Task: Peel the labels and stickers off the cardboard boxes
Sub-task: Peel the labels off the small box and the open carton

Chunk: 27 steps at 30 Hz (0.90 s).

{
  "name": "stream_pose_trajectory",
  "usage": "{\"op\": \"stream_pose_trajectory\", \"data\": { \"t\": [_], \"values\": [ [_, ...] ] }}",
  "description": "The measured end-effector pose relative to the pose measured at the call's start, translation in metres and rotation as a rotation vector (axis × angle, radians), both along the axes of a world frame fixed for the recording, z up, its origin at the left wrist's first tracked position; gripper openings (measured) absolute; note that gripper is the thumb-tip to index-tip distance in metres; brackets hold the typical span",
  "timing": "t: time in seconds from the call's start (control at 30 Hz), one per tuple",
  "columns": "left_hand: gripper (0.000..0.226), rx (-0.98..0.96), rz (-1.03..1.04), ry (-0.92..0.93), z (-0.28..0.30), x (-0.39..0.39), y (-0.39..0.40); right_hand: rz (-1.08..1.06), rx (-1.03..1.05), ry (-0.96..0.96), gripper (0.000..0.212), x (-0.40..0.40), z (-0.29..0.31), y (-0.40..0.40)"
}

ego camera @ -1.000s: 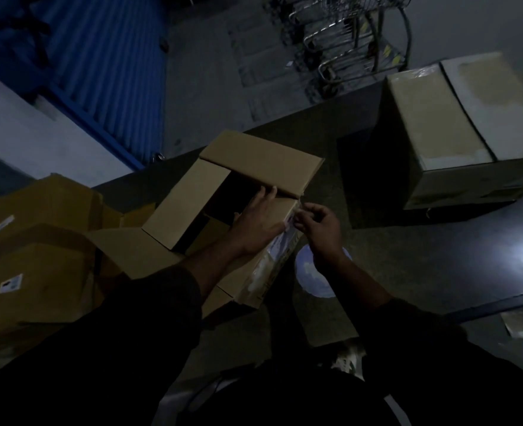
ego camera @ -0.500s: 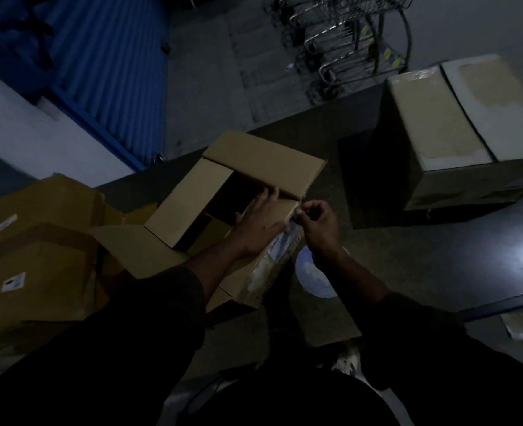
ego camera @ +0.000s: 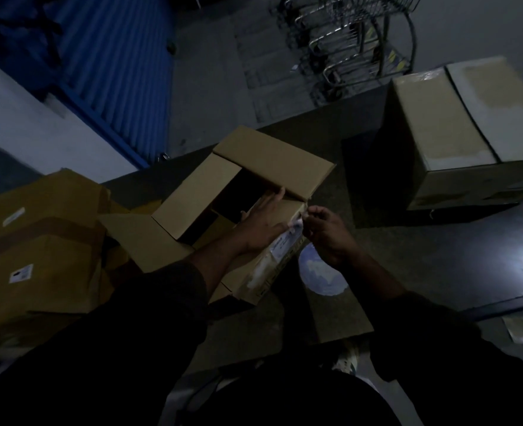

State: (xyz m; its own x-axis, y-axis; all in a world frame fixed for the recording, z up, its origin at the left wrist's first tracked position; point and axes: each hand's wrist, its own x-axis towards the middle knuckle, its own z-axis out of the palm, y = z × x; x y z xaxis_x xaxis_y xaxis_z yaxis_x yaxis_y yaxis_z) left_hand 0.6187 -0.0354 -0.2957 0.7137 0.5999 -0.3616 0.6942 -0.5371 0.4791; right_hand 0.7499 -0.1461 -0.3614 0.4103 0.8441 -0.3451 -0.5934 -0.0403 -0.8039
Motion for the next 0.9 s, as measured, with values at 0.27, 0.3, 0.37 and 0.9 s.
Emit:
{"op": "stream_pose_trajectory", "data": {
  "t": [0.27, 0.3, 0.37, 0.9],
  "values": [
    [0.063, -0.004, 0.012, 0.024, 0.001, 0.003, 0.001, 0.093, 0.008, 0.028, 0.010, -0.016, 0.004, -0.022],
    [0.061, 0.005, 0.022, 0.029, 0.000, 0.004, -0.001, 0.101, -0.007, 0.024, 0.010, -0.017, 0.005, -0.023],
    [0.058, 0.001, 0.067, 0.003, 0.002, 0.007, -0.004, 0.110, -0.026, 0.006, 0.008, -0.018, 0.008, -0.021],
    [0.079, -0.060, 0.151, -0.080, 0.001, 0.015, -0.001, 0.226, -0.055, -0.094, 0.028, -0.004, 0.011, -0.030]
  ]
}}
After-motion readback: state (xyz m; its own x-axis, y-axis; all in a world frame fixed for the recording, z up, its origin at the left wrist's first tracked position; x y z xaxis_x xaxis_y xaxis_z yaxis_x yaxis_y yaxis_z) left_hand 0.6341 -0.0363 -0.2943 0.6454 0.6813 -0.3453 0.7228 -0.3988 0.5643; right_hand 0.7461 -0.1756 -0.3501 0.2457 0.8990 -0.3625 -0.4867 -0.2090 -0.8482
